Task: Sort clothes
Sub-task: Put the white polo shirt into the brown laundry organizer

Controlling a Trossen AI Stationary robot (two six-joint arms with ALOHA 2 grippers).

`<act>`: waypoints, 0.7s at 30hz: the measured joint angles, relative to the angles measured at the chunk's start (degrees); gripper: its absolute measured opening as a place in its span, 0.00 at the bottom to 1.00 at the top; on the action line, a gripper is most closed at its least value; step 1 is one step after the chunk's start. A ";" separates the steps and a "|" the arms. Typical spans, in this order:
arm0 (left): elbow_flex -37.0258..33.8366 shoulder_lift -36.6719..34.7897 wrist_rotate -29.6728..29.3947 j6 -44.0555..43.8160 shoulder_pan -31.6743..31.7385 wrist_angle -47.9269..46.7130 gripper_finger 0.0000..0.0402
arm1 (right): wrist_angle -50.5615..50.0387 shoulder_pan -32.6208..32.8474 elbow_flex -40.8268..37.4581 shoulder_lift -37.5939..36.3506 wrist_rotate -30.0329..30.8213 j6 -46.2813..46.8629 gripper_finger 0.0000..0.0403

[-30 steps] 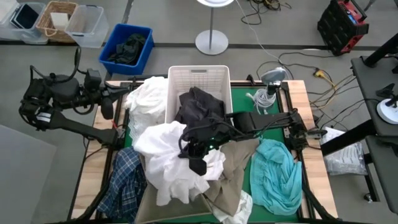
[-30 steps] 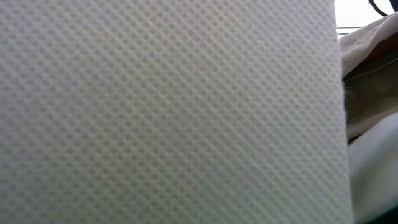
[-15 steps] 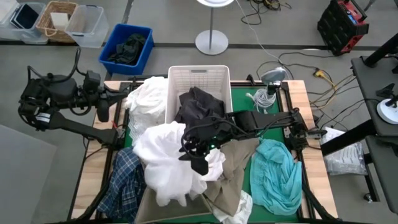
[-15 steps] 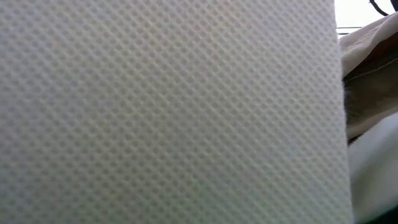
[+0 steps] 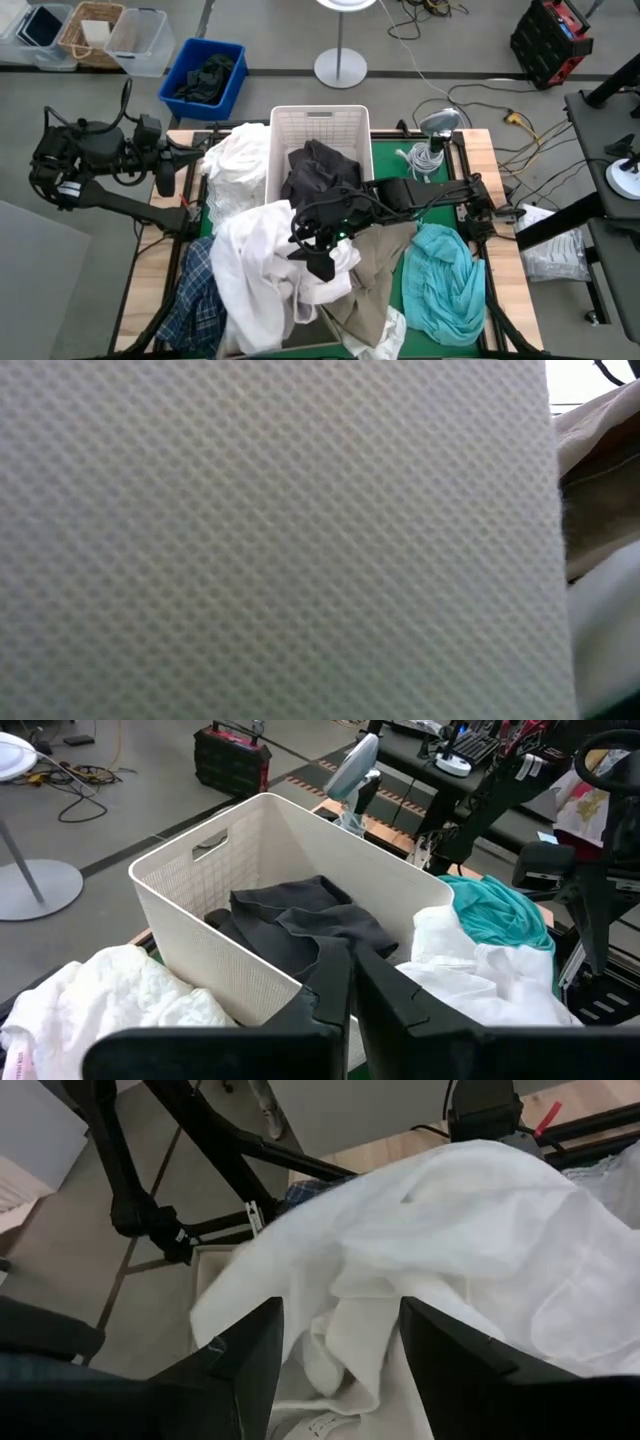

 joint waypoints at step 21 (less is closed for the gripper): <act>0.00 0.86 16.39 -4.54 0.00 -0.10 0.00 | 9.83 0.03 0.04 7.66 10.97 -13.85 0.03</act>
